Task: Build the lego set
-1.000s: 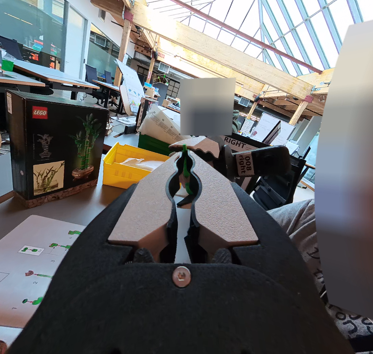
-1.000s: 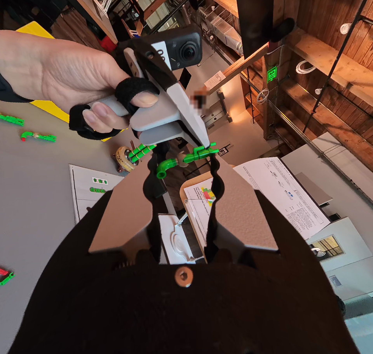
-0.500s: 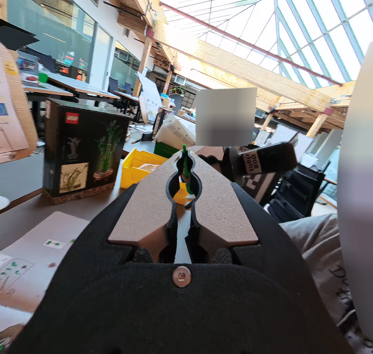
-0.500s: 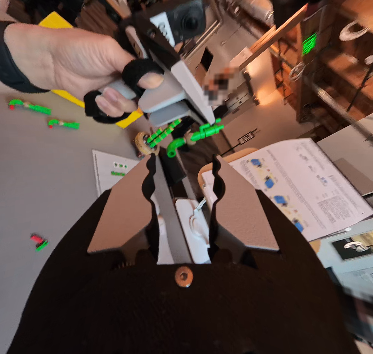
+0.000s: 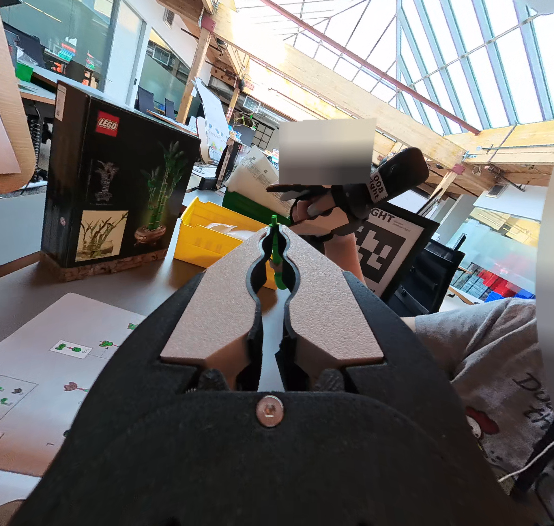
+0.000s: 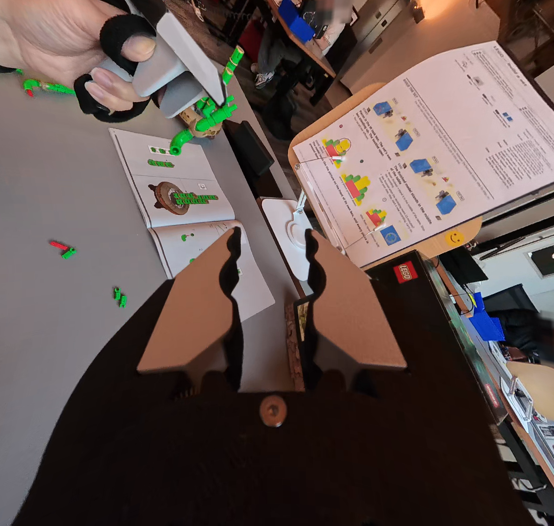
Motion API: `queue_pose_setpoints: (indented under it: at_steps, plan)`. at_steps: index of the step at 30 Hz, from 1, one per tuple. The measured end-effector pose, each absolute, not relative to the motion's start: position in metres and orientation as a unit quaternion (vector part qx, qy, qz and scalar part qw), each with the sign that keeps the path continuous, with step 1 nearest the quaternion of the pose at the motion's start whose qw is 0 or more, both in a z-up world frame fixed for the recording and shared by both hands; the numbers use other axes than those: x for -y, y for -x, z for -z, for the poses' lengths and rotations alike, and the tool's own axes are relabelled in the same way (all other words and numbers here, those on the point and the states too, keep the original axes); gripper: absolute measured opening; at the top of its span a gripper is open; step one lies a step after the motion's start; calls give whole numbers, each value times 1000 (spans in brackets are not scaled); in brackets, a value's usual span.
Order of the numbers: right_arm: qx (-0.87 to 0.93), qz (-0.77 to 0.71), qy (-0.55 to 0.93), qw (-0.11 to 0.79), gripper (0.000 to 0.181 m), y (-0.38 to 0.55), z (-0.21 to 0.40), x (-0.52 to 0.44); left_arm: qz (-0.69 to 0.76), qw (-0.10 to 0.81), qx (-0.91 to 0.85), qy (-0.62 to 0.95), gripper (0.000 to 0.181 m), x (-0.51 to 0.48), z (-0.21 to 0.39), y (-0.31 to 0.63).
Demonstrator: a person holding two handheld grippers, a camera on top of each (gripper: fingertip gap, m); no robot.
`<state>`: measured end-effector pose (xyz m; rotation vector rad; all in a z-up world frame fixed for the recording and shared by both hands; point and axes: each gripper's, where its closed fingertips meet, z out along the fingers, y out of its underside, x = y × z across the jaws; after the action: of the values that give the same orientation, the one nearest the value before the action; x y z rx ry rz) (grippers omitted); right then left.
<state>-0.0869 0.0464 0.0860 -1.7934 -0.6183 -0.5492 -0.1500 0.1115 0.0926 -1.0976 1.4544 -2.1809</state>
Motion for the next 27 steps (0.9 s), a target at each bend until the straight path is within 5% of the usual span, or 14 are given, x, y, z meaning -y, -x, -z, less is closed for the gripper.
queue_pose_setpoints:
  at_steps: [27]
  plan:
    - [237, 271, 783, 508, 16, 66, -73, -57, 768, 165, -502, 361, 1, -112, -112, 163]
